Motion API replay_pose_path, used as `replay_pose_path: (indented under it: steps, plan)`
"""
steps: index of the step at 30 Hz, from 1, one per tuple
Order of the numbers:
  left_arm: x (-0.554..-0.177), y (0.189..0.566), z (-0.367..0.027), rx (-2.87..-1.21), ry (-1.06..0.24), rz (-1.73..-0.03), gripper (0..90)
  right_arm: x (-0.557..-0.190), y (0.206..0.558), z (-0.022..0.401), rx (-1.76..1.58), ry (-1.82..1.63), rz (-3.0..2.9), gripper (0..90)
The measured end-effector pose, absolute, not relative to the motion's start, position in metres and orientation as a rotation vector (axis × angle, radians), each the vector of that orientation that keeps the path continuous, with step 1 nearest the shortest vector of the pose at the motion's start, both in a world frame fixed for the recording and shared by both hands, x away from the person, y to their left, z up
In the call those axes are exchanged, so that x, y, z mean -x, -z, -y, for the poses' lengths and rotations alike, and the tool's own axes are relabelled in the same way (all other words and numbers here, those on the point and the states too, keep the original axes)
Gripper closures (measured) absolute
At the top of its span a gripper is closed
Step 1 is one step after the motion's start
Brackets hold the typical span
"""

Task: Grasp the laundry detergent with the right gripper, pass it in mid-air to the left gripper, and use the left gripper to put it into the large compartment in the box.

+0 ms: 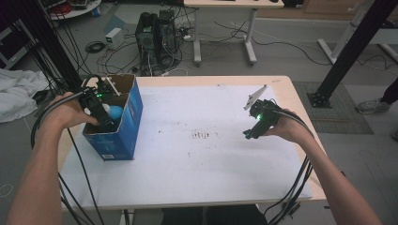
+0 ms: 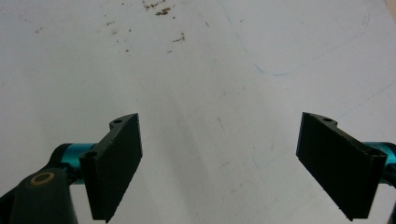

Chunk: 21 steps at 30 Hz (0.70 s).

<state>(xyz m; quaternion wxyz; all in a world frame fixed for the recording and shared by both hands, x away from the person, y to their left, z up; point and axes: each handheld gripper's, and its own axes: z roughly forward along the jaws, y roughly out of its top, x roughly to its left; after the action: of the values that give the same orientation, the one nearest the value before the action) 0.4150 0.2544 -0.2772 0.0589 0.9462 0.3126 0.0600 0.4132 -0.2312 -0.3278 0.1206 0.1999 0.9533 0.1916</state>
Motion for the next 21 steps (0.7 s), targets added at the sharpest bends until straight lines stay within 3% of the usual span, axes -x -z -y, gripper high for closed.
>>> replay_pose_path:
  steps: [21]
  plan:
    - [-0.4193,0.2754,-0.2493,-2.928,-0.174,-0.947,33.3,-0.4131,0.3275,0.2311,-0.565,-0.560,-2.779,13.6]
